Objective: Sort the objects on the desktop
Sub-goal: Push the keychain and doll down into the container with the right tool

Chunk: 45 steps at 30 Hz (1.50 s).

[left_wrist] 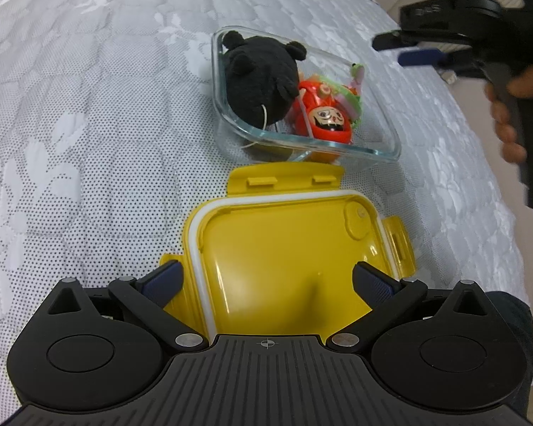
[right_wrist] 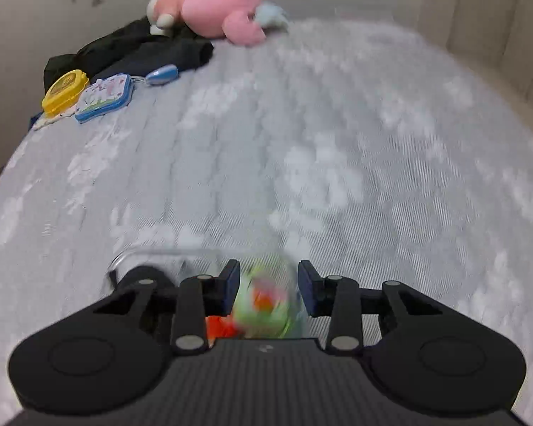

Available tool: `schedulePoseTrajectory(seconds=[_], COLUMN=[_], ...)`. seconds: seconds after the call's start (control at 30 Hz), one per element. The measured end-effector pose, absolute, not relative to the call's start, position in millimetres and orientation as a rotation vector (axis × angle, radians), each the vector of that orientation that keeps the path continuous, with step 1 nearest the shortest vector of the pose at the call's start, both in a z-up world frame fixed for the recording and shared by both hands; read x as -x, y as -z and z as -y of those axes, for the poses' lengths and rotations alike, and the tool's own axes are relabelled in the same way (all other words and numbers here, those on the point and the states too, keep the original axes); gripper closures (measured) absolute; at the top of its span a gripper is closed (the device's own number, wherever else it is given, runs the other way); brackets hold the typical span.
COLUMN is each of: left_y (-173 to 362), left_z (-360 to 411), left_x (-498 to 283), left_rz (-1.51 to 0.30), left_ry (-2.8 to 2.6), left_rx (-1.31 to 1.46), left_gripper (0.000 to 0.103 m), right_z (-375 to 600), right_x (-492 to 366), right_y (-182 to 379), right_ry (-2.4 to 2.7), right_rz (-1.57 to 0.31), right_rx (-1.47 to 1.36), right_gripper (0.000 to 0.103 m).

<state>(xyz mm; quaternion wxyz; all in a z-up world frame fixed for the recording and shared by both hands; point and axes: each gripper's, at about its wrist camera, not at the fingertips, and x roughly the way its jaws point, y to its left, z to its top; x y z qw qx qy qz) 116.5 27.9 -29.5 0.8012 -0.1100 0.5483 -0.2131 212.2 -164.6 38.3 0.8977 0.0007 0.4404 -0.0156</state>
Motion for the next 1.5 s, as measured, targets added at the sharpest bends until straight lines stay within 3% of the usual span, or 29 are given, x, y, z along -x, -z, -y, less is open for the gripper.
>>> schedulePoseTrajectory(seconds=[0.2,0.27,0.53,0.6,0.67,0.7,0.73,0.77,0.8,0.83,0.9,1.2,1.4,1.5], left_y=[30,29,29,28,28,28,28,28,28,28,28,28,28,27], left_z=[-28,-27,-26,-26,-27,-26,-26,-26,-26,-26,-27,-29,-30,-30], left_x=[-116,-116,-116,-116,-116,-116,-116,-117,-117,-117,-117,-117,-116,-116], left_rz=[-1.175,-1.175,-1.177,-1.174,-1.173,-1.173,-1.174,-1.174,-1.175,-1.175,-1.175,-1.178,-1.177,-1.176], left_ry=[0.453,0.449,0.446,0.443,0.439,0.439,0.439,0.44,0.441,0.442,0.445,0.454,0.452,0.45], left_rx=[0.245,0.249,0.249,0.254,0.255,0.254,0.252,0.251,0.252,0.252,0.254,0.264,0.261,0.259], left_gripper=[0.0,0.0,0.0,0.0,0.0,0.0,0.0,0.0,0.0,0.0,0.0,0.0,0.0,0.0], right_z=[152,151,156,154,151,149,146,143,141,139,139,128,133,131], right_x=[-229,-227,-187,-182,-184,-187,-193,-199,-204,-209,-217,-226,-200,-190], right_y=[-7,1,-3,-16,-32,-35,-35,-33,-29,-25,-15,14,17,3], right_ry=[0.001,0.005,-0.078,-0.091,-0.057,-0.037,-0.03,-0.025,-0.019,-0.011,-0.011,0.003,-0.013,-0.008], right_rz=[-0.921,-0.98,-1.117,-1.051,-0.963,-0.939,-0.941,-0.948,-0.963,-0.98,-0.998,-0.958,-1.133,-1.051], right_rx=[0.092,0.096,0.078,0.069,0.085,0.108,0.135,0.163,0.178,0.19,0.18,0.248,0.154,0.175], right_gripper=[0.07,0.082,0.084,0.076,0.056,0.041,0.039,0.041,0.051,0.075,0.098,0.095,0.094,0.091])
